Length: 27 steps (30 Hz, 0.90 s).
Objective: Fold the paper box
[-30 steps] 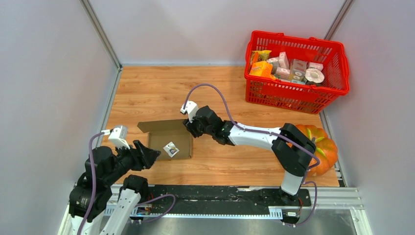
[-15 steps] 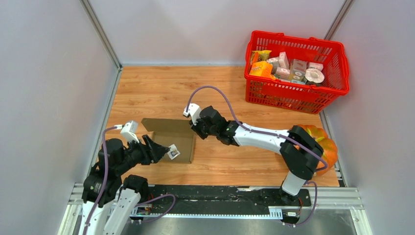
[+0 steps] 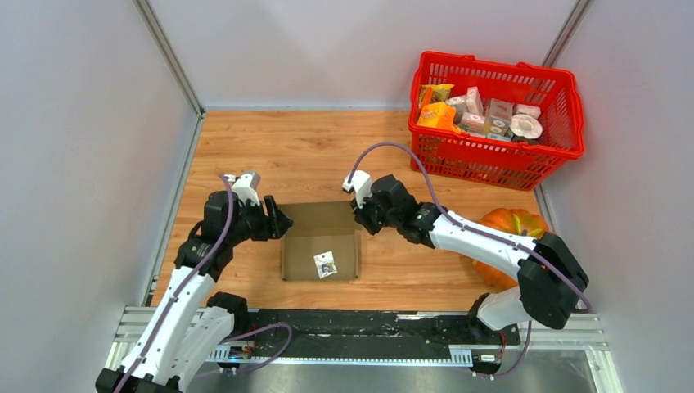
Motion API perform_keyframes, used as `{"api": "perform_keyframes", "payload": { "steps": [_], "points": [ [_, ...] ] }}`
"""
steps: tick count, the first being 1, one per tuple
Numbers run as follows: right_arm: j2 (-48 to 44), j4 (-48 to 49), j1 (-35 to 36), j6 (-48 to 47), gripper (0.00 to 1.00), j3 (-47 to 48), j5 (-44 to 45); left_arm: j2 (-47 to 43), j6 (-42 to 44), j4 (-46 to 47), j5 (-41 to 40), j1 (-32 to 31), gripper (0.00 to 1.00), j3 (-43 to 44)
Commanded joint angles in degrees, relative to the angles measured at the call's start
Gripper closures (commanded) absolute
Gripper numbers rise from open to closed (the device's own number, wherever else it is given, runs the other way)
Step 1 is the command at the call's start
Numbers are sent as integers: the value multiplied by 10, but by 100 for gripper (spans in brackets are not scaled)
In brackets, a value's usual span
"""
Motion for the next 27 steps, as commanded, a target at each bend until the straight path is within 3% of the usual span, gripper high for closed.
{"api": "perform_keyframes", "payload": {
  "steps": [1,7,11,16,23,27],
  "points": [
    [16,14,-61,-10,100,14,-78,-12,12,143,0,1,32,-51],
    [47,11,-143,-31,100,40,-184,-23,20,141,-38,1,23,-84],
    [79,-10,-168,-55,100,60,-246,21,29,173,-54,2,17,-69],
    [106,-25,-197,-61,100,81,-295,159,70,227,-2,2,23,-20],
    [105,-23,-207,-64,100,89,-292,219,122,212,-63,2,24,30],
    [106,-25,-209,-64,100,92,-291,250,158,211,-21,2,24,59]
  ]
}}
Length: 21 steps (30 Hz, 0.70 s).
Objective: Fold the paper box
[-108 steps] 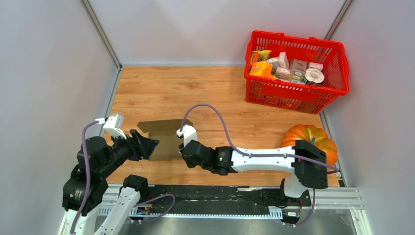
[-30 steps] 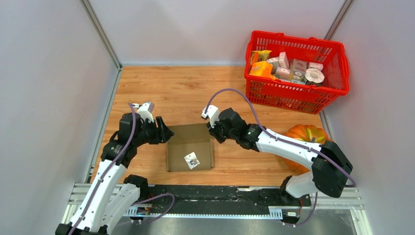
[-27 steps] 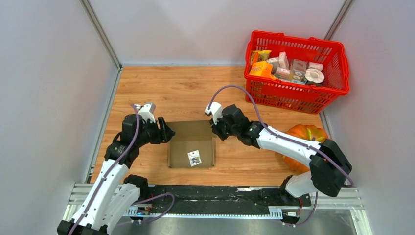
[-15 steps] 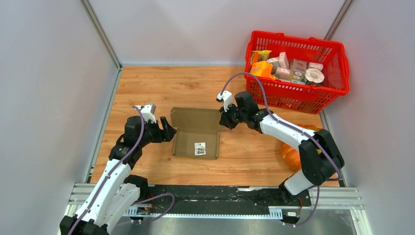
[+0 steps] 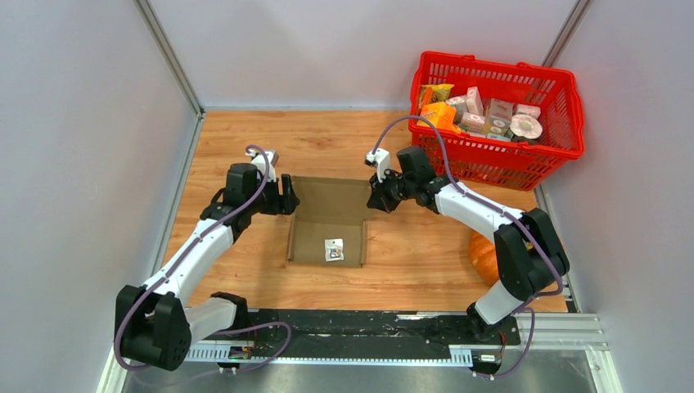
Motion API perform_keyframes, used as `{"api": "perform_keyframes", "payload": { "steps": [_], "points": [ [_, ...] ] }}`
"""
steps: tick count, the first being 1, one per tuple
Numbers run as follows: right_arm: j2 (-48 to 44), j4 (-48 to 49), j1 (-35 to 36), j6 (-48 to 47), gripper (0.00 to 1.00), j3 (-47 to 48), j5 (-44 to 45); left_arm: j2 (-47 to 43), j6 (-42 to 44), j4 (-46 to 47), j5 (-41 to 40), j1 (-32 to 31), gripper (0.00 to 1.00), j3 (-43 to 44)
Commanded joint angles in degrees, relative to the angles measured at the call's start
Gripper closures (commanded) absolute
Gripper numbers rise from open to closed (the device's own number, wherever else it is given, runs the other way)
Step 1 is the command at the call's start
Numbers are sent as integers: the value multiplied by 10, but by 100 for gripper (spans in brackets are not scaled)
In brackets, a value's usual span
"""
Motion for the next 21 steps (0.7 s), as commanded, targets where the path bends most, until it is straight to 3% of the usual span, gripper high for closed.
{"api": "perform_keyframes", "payload": {
  "steps": [1,4,8,10,19,21],
  "points": [
    [1,3,-4,-12,100,25,-16,36,67,26,40,2,24,50],
    [5,7,-4,-11,100,25,-11,57,78,49,80,2,26,55],
    [9,8,-4,-3,98,27,-1,67,70,60,110,2,46,55],
    [7,15,-2,12,96,27,8,58,64,58,97,2,51,49],
    [-33,49,84,104,100,7,151,15,20,36,38,-3,76,23],
    [-39,45,115,125,100,17,242,16,14,38,12,-14,84,24]
  ]
}}
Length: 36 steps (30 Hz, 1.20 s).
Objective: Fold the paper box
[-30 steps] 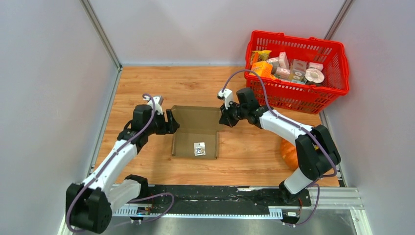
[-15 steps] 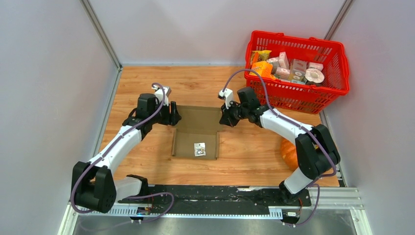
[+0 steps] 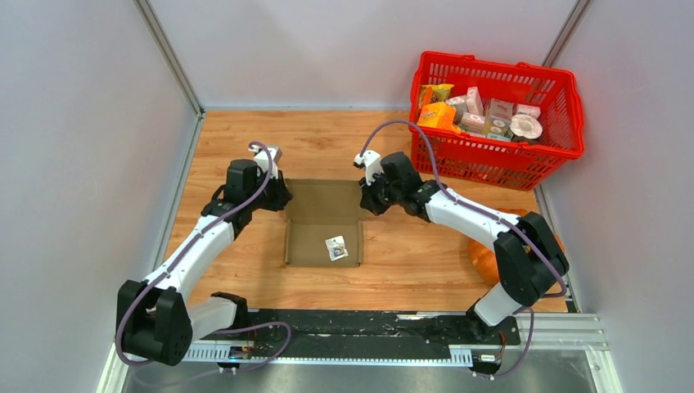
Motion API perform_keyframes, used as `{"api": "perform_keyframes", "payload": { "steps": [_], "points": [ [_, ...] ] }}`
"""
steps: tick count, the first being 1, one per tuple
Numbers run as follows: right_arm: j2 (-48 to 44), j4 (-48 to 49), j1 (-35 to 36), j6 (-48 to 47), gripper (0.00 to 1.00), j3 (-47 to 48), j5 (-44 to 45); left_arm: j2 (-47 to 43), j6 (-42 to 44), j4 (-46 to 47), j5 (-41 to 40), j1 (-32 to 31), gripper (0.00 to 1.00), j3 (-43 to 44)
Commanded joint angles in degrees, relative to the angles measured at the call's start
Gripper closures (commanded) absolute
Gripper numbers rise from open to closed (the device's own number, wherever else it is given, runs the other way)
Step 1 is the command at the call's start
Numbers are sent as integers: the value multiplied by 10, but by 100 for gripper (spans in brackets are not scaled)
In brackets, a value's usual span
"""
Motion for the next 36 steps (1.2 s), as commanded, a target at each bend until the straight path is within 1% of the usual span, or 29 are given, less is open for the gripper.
{"api": "perform_keyframes", "payload": {
  "steps": [1,2,3,4,5,6,7,8,9,10,11,12,14,16,17,19,20,24,27,29,33,36],
  "points": [
    [-34,29,86,70,100,19,162,-10,-28,12,-41,-30,87,1],
    [-29,25,97,101,100,30,231,-9,-28,5,-56,-39,93,10],
    [-23,7,105,118,100,55,256,-8,-30,1,-87,-48,94,15],
    [-9,1,116,130,100,68,276,-6,-38,1,-98,-53,96,19],
    [-2,-3,120,162,100,76,331,-5,-45,-1,-112,-64,100,27],
    [5,-11,123,179,100,94,358,-5,-53,-3,-140,-68,100,30],
    [18,-20,124,206,100,104,378,-5,-69,-1,-149,-71,100,31],
    [25,-30,125,258,100,113,416,-6,-77,3,-154,-79,100,32],
    [30,-45,124,286,100,124,427,-6,-85,6,-185,-82,100,33],
    [37,-47,126,310,100,131,437,-8,-99,11,-192,-86,100,31],
    [39,-50,129,334,100,134,474,-10,-107,28,-197,-88,100,25],
    [41,-57,132,386,100,134,494,-12,-127,37,-221,-94,100,20],
    [43,-71,135,440,100,136,535,-20,-145,71,-246,-94,100,1],
    [43,-55,146,477,100,124,565,-27,-171,108,-259,-98,100,-20],
    [44,-44,152,483,100,112,601,-29,-175,120,-273,-101,100,-27],
    [44,-17,163,487,100,101,618,-34,-182,141,-294,-118,100,-38],
    [43,-5,168,486,100,85,642,-35,-182,146,-306,-124,100,-41],
    [34,97,191,454,100,28,688,-36,-186,178,-323,-145,100,-66],
    [29,161,194,428,100,-20,676,-42,-190,186,-334,-158,100,-85],
    [26,182,198,411,100,-37,675,-50,-188,193,-351,-171,100,-106],
    [12,273,207,375,100,-96,662,-71,-206,208,-365,-188,100,-137],
    [2,305,210,355,100,-126,650,-81,-218,204,-381,-207,100,-150]
  ]
}}
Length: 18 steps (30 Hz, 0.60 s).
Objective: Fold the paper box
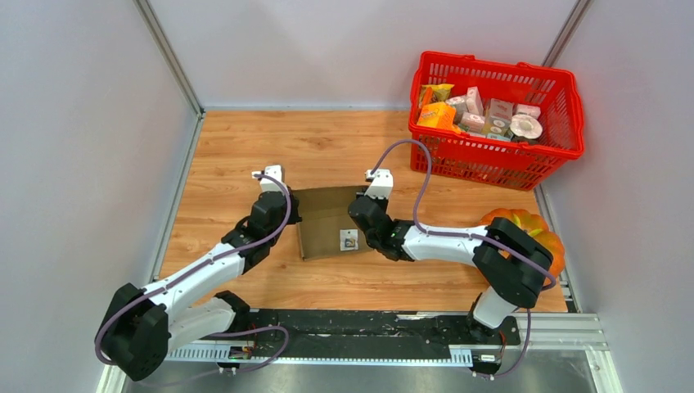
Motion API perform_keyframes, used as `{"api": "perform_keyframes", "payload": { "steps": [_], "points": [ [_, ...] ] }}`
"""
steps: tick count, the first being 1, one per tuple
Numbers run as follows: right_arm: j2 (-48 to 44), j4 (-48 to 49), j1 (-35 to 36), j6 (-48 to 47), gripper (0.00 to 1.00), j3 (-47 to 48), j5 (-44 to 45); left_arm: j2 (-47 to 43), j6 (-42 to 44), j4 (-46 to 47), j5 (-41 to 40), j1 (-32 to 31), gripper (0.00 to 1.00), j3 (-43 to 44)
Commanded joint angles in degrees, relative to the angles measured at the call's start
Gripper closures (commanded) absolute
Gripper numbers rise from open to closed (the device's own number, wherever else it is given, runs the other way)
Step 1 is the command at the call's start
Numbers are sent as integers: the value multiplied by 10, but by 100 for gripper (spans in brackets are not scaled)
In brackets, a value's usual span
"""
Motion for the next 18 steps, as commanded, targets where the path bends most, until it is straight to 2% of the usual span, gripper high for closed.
{"api": "perform_keyframes", "payload": {
  "steps": [1,8,18],
  "points": [
    [-27,108,7,-28,100,-47,5,-23,-52,27,-30,-24,100,-20],
    [-49,216,12,-76,100,-123,-49,-40,-81,38,-50,-53,100,-57],
    [-62,249,23,-70,95,-173,-62,-76,-97,34,-72,-83,100,-105]
  ]
}}
